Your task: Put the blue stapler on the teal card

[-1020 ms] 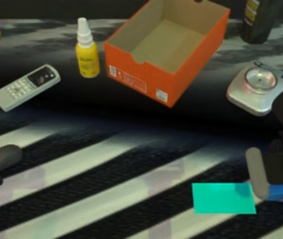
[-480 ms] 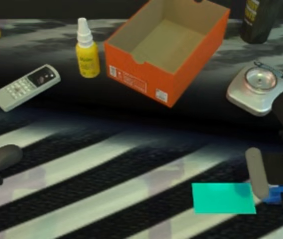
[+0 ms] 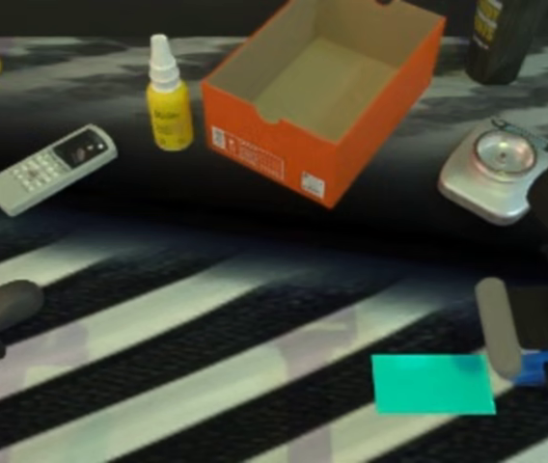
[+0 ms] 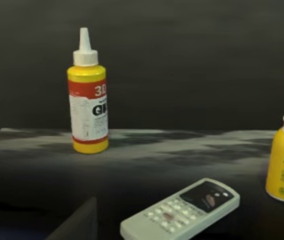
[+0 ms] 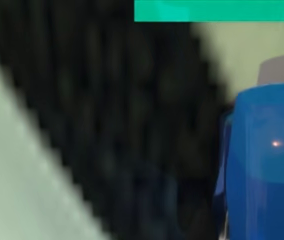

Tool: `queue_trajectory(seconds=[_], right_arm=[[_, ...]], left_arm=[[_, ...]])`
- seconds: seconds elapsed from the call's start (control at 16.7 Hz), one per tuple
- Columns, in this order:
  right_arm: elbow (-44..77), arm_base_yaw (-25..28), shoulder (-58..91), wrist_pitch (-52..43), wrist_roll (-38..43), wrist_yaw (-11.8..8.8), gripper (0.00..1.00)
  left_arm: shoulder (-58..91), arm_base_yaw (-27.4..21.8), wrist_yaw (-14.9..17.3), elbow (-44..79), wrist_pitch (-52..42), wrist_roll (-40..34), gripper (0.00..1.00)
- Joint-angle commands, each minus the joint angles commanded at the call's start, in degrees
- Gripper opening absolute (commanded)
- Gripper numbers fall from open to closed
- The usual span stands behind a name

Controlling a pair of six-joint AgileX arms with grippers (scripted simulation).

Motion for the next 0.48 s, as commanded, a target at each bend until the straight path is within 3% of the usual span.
queue_trajectory(seconds=[0.48], right_arm=[[11.86, 0.46, -7.69, -20.72, -0.10, -0.01, 0.00]], left_arm=[[0.00, 0.00, 0.00, 0.00, 0.00, 0.00, 1.00]])
